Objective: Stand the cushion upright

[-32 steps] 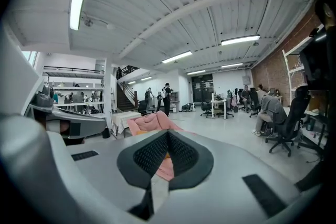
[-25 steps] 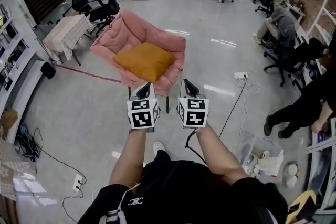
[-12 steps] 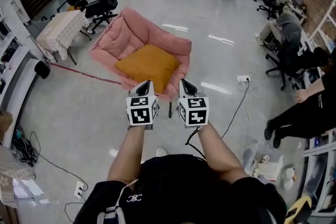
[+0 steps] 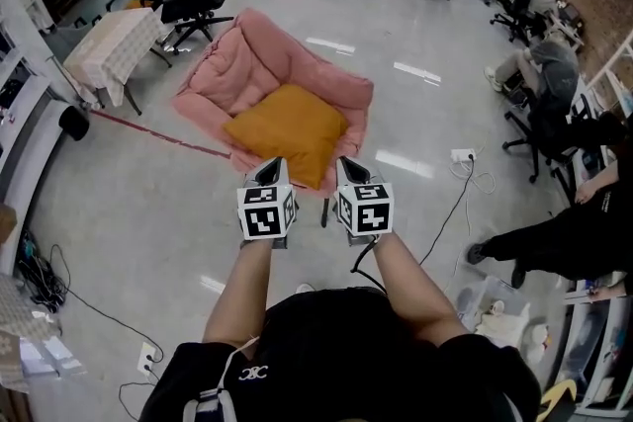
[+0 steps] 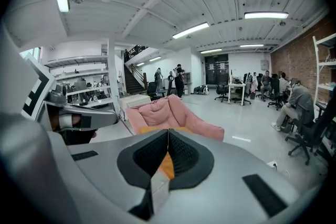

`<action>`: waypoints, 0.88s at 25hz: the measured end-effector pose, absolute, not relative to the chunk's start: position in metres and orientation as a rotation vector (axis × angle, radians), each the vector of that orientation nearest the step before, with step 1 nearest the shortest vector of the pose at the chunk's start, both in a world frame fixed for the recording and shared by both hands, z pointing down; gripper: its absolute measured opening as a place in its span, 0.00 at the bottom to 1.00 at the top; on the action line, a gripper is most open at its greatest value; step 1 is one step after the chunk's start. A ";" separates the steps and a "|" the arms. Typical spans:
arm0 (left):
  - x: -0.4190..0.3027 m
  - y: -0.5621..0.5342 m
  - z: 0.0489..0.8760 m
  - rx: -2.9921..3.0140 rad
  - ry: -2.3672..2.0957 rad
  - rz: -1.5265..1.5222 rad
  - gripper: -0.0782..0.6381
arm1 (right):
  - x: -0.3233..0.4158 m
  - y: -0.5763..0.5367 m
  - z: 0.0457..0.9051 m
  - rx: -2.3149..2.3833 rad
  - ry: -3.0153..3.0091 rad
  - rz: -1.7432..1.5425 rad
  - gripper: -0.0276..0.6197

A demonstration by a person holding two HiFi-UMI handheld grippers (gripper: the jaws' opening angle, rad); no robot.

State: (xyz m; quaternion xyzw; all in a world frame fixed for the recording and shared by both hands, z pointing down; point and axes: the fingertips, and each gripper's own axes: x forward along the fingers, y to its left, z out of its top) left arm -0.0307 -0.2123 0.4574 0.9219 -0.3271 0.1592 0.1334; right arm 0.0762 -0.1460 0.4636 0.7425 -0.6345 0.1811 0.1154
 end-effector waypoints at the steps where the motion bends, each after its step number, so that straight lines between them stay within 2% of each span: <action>1: -0.033 -0.215 0.461 2.662 -0.943 0.468 0.11 | 0.075 -0.149 0.467 2.167 -1.855 0.540 0.04; 15: -0.015 -0.253 0.499 2.596 -0.979 0.536 0.11 | 0.098 -0.204 0.518 2.069 -1.899 0.716 0.05; 22: -0.009 -0.302 0.514 2.485 -1.131 0.553 0.11 | 0.099 -0.267 0.573 1.803 -2.012 0.817 0.31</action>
